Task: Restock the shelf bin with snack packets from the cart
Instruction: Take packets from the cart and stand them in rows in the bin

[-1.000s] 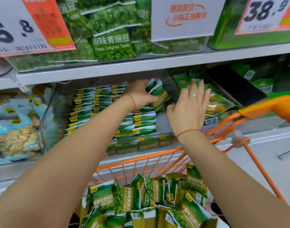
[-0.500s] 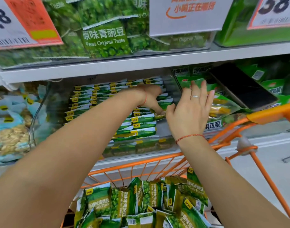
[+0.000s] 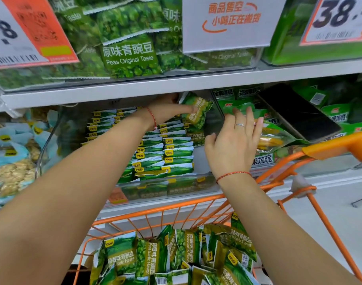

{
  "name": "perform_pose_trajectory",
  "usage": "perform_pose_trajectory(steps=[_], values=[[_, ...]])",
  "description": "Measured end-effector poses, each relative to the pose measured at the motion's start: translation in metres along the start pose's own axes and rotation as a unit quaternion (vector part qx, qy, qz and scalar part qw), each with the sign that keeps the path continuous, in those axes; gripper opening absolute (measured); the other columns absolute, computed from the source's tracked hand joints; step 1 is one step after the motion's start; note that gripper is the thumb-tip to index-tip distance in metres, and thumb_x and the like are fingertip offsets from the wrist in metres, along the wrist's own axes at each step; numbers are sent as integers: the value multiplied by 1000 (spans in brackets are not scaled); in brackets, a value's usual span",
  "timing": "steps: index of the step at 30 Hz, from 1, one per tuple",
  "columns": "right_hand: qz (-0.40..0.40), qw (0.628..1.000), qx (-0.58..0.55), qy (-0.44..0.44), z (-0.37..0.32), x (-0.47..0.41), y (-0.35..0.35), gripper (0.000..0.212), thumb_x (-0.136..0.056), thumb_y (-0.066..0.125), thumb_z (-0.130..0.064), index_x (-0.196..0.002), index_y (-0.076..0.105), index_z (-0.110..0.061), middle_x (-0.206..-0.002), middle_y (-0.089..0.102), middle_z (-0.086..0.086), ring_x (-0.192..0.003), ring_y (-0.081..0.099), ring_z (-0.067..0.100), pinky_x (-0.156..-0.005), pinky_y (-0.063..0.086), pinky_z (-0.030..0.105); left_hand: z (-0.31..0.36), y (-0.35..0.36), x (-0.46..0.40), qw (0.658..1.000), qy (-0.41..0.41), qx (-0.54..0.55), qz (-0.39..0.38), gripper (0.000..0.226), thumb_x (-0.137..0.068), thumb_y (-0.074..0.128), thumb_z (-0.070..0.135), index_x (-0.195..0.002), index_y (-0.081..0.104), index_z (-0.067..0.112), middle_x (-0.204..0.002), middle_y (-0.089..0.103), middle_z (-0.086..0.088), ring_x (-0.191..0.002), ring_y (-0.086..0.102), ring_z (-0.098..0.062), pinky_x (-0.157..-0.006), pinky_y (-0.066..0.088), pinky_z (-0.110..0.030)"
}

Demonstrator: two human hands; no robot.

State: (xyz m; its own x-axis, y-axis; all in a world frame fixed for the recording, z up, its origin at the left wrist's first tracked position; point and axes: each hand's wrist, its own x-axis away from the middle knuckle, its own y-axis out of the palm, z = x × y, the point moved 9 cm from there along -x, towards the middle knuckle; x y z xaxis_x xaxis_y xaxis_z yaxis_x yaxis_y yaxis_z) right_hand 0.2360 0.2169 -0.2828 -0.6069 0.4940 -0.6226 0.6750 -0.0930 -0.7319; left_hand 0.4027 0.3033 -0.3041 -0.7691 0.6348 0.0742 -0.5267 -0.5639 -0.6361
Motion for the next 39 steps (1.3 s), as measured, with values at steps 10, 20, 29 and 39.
perform_pose_trajectory(steps=[10, 20, 29, 39], values=[[-6, 1000, 0, -2, 0, 0, -1, 39, -72, 63, -16, -105, 60, 3, -126, 56, 21, -133, 38, 38, -115, 9, 49, -3, 43, 15, 983, 31, -165, -77, 28, -81, 73, 31, -85, 51, 13, -73, 42, 0, -71, 42, -20, -61, 30, -29], [3, 1000, -7, -10, -1, 1, -1, 37, -71, 58, -16, -103, 60, 3, -122, 58, 22, -130, 41, 38, -115, 14, 51, 22, 74, 3, 852, -51, -466, -233, 67, -80, 68, 41, -137, 42, 17, -135, 48, -4, -105, 55, -26, -87, 53, -40], [-3, 1000, -10, -7, -1, 1, 0, 37, -71, 60, -15, -104, 60, 3, -120, 59, 22, -129, 42, 38, -115, 15, 52, 21, 67, 6, 871, 67, -482, -62, 83, -78, 71, 47, -143, 29, 15, -141, 43, -11, -127, 42, -30, -94, 37, -36], [-7, 1000, -1, -10, -1, 1, 1, 39, -72, 60, -15, -107, 59, 4, -120, 59, 22, -129, 43, 38, -115, 15, 52, 12, 48, 21, 890, 88, -448, -8, 48, -81, 63, 56, -116, 60, 24, -125, 53, -1, -122, 38, -24, -101, 26, -36]])
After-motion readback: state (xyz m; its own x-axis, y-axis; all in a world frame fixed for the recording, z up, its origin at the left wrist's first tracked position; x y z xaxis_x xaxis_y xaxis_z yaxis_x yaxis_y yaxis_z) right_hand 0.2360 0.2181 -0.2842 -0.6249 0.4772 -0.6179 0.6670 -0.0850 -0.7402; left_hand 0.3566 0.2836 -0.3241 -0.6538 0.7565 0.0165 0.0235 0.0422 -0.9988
